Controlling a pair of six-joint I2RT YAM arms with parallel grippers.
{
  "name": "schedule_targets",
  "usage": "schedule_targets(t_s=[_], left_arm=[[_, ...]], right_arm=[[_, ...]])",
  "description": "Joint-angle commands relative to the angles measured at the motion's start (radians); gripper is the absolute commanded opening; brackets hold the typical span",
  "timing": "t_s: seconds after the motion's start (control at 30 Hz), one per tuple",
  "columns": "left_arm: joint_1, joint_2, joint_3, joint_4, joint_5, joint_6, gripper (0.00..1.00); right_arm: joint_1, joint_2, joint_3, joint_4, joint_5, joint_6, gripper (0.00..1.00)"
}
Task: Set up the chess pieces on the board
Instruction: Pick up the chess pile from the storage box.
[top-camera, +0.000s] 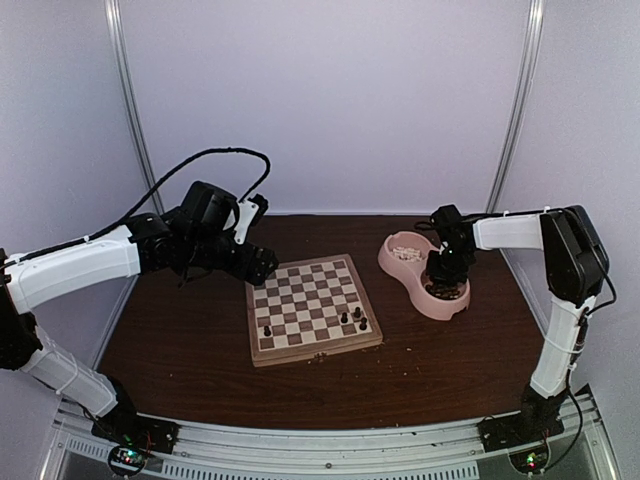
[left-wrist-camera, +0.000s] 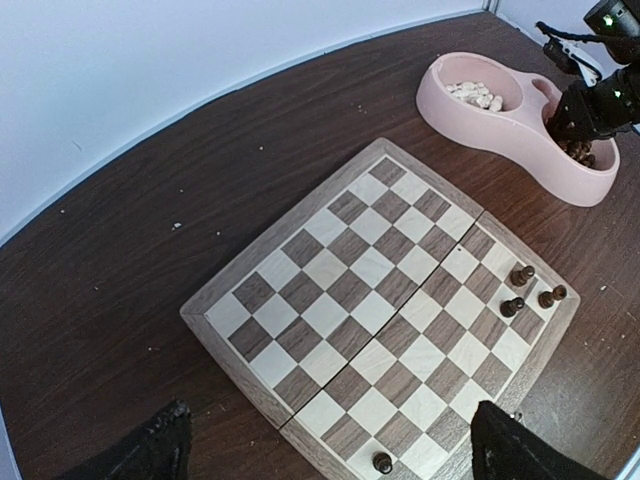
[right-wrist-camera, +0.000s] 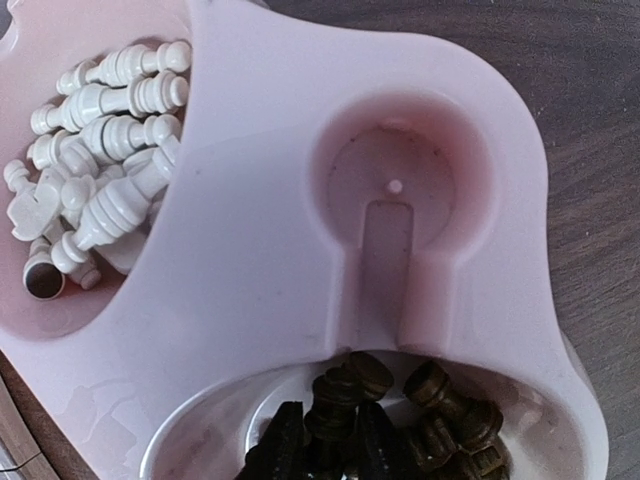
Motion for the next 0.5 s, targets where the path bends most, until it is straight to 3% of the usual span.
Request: schedule_targets(t_s=[0.0, 0.23, 0.47], left_arm=[[0.008, 0.002, 0.005, 0.031, -0.003, 0.014, 0.97], [0.008, 0.006, 0.015, 0.018, -0.002, 0.005, 0.97], [0.008, 0.01, 0.032, 0.01, 0.01, -0.003, 0.97]], right_arm=[[-0.005, 0.022, -0.008, 0.044, -0.018, -0.013, 0.23], [-0.011, 0.038, -0.014, 0.089, -0.119, -0.011, 0.18], [-0.011, -0.064, -0.065, 0.117, -0.093, -0.027, 0.12]])
